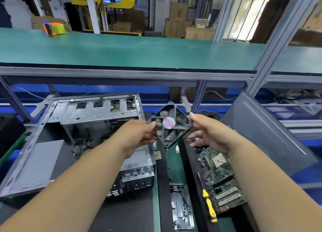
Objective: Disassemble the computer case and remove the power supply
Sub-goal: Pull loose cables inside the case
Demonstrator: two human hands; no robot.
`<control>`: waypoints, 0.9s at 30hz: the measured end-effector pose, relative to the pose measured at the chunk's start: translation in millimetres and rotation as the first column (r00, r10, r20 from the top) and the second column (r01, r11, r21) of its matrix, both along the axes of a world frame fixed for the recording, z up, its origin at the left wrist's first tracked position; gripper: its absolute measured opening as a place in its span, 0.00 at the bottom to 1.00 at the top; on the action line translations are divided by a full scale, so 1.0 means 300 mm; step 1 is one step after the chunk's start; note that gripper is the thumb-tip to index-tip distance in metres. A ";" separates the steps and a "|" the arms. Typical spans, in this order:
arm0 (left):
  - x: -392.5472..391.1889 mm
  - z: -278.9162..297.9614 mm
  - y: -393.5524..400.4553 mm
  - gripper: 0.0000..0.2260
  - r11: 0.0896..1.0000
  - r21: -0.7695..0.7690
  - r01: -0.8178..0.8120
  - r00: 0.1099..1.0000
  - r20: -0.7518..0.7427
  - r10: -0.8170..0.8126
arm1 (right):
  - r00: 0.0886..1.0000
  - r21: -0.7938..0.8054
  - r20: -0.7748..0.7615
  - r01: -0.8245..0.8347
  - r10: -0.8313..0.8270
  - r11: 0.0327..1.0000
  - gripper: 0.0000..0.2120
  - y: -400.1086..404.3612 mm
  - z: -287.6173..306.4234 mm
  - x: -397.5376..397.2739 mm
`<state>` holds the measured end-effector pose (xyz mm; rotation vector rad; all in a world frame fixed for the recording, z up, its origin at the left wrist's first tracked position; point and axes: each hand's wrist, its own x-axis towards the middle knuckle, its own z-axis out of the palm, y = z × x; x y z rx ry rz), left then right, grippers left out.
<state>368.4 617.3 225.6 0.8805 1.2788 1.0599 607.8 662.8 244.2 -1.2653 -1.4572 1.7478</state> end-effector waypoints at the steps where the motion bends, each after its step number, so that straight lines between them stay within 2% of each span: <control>1: 0.027 -0.008 0.008 0.08 0.999 -0.006 0.031 0.998 -0.051 -0.032 | 1.000 0.018 0.022 0.006 -0.007 1.000 0.26 0.012 -0.009 0.024; 3: 0.084 -0.022 0.023 0.09 0.994 0.003 0.106 0.983 -0.152 -0.104 | 0.989 0.090 0.144 0.004 -0.017 0.996 0.11 0.034 -0.026 0.073; 4: 0.113 -0.031 0.032 0.09 0.991 0.005 0.130 0.976 -0.180 -0.127 | 0.979 0.112 0.201 0.009 -0.031 0.994 0.07 0.046 -0.039 0.099; 10: 0.239 -0.086 0.101 0.09 0.991 -0.059 0.120 0.980 -0.155 -0.128 | 0.944 0.145 0.320 0.029 -0.075 0.989 0.08 0.108 -0.114 0.216; 12: 0.250 -0.104 0.119 0.15 0.994 -0.052 0.101 0.970 -0.217 -0.110 | 0.921 0.169 0.355 0.107 -0.162 0.980 0.11 0.153 -0.151 0.241; 15: 0.228 -0.105 0.122 0.25 1.000 -0.002 0.031 0.913 -0.408 -0.029 | 0.823 0.213 0.469 0.248 -0.322 0.945 0.11 0.237 -0.210 0.274; 17: 0.201 -0.098 0.112 0.22 1.000 0.022 0.007 0.893 -0.449 0.004 | 0.702 0.237 0.602 0.299 -0.381 0.925 0.13 0.290 -0.248 0.294; 19: 0.175 -0.090 0.098 0.16 0.999 0.038 -0.007 0.879 -0.477 0.024 | 0.533 0.260 0.786 0.172 -0.312 0.950 0.19 0.329 -0.280 0.300; 22: 0.144 -0.077 0.082 0.12 0.993 0.094 -0.068 0.862 -0.495 0.106 | 0.392 0.266 0.884 0.025 -0.254 0.964 0.18 0.388 -0.337 0.288; 24: 0.129 -0.067 0.071 0.11 0.986 0.134 -0.102 0.862 -0.482 0.155 | 0.365 0.246 0.895 0.080 -0.258 0.966 0.17 0.421 -0.376 0.263; 25: 0.122 -0.062 0.065 0.11 0.982 0.150 -0.113 0.861 -0.479 0.172 | 0.382 0.243 0.882 0.129 -0.275 0.961 0.17 0.436 -0.394 0.252; 27: 0.107 -0.055 0.054 0.11 0.975 0.180 -0.133 0.857 -0.473 0.204 | 0.381 0.297 0.866 0.131 -0.324 0.946 0.20 0.469 -0.432 0.236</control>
